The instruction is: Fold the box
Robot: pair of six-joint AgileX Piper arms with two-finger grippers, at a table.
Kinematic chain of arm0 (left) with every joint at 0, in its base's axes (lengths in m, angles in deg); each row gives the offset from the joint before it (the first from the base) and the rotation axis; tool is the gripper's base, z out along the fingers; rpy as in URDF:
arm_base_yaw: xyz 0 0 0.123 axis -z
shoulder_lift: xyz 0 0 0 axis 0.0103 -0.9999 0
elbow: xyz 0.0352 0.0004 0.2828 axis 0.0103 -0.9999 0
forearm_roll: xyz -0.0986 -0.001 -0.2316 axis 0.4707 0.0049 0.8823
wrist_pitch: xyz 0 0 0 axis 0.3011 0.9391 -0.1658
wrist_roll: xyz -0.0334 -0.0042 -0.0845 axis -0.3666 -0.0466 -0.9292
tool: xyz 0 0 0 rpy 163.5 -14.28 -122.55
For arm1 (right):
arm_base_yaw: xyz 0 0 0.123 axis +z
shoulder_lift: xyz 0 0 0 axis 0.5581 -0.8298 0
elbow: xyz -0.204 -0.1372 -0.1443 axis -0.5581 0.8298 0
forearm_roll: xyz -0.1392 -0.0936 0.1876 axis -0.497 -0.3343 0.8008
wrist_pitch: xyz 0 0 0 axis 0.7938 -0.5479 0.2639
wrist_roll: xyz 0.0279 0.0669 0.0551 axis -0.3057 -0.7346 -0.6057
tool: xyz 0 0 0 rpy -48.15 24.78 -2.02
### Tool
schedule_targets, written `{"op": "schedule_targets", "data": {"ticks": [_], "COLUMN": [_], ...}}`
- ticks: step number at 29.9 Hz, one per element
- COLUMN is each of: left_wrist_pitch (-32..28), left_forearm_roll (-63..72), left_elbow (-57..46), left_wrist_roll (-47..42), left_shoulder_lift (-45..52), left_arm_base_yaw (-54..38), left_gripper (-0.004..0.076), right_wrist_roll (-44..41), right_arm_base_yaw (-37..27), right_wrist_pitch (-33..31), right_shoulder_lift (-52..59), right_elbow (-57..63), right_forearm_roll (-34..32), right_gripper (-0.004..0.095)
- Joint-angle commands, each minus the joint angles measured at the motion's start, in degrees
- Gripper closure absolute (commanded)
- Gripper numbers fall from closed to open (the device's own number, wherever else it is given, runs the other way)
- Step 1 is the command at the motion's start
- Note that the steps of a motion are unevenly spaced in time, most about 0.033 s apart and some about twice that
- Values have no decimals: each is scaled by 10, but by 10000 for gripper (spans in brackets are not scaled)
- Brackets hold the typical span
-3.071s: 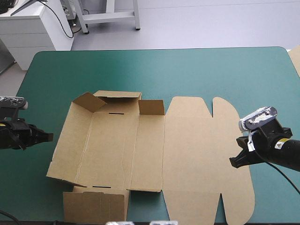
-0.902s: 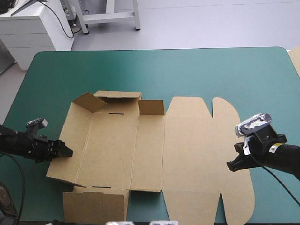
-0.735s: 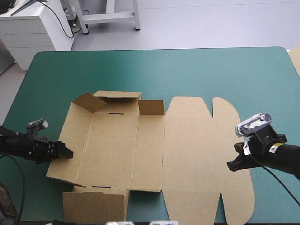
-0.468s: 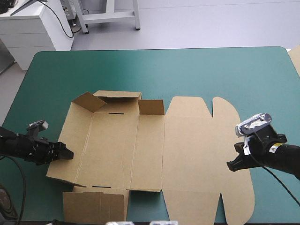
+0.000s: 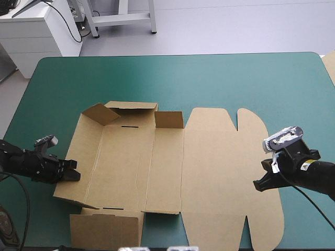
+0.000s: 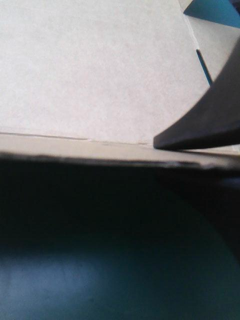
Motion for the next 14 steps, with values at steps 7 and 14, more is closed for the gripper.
{"op": "schedule_targets", "data": {"ticks": [7,14], "left_wrist_pitch": [56,33], "left_forearm_roll": [90,121], "left_elbow": [11,13], "left_wrist_roll": [48,38], "left_shoulder_lift": [18,17], "left_arm_base_yaw": [12,98], "left_gripper": [731,731], "right_wrist_roll": [3,3], "right_arm_base_yaw": [-5,-5], "right_wrist_pitch": [17,22], "right_shoulder_lift": [3,3], "right_elbow": [-14,-14], "right_forearm_roll": [14,17], "right_gripper": [929,929]}}
